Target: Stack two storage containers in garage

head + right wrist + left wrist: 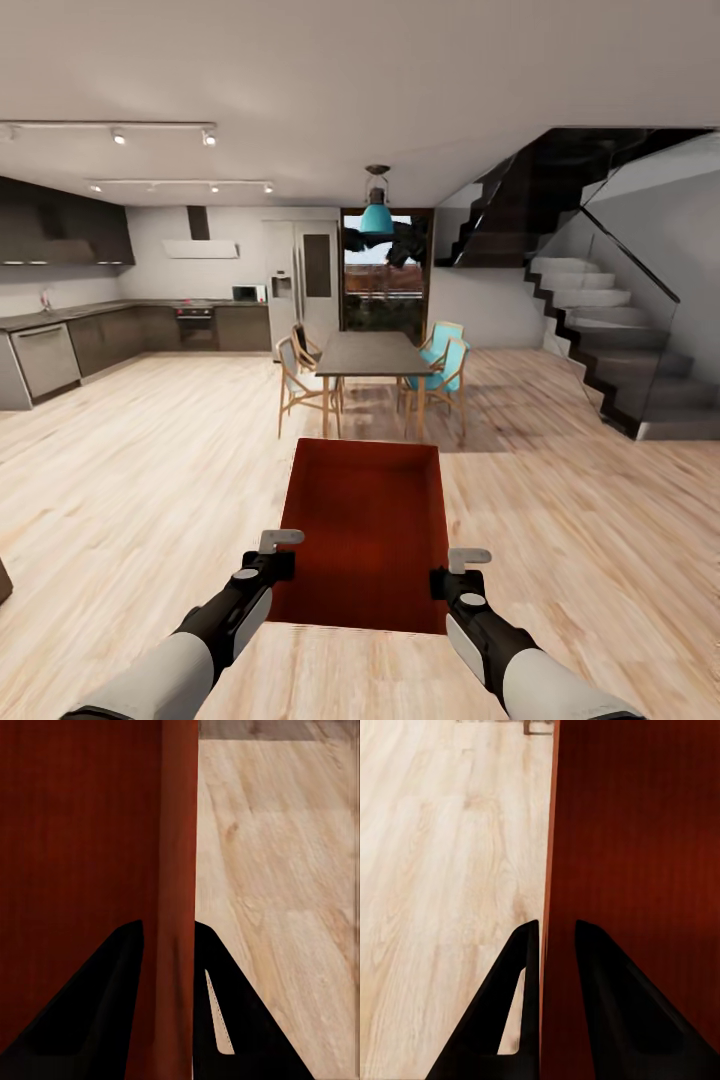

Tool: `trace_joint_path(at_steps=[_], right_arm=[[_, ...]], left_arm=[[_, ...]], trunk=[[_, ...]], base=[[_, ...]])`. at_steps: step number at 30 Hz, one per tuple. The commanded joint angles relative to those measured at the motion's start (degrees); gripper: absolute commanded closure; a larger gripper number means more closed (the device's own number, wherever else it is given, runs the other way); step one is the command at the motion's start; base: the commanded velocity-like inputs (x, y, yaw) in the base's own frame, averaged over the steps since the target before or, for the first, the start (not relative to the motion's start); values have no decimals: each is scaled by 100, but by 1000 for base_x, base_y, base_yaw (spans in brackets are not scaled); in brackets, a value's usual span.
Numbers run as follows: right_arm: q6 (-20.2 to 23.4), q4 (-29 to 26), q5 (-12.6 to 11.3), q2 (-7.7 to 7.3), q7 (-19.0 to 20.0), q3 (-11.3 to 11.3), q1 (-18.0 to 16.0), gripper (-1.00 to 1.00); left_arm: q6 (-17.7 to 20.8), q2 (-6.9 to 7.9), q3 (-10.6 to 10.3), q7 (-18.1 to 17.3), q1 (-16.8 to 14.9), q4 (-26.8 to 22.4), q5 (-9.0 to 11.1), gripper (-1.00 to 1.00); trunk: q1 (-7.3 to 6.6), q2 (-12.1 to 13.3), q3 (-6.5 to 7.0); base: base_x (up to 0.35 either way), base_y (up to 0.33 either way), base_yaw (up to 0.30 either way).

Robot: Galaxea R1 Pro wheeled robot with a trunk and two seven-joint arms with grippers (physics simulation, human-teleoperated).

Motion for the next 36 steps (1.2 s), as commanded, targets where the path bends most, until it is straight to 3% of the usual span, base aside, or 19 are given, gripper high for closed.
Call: trace_joint_path(at_steps=[1, 36], right_arm=[[-21, 24, -124, 5, -17, -27, -5, 100], [-18, 24, -123, 5, -17, -27, -5, 100]], left_arm=[[-75, 0, 10, 85, -2, -30, -40, 100], [-75, 9, 10, 84, -2, -39, -38, 100]], trunk=[[4, -5, -8], [4, -5, -8]], base=[[315, 0, -239], [315, 0, -249]])
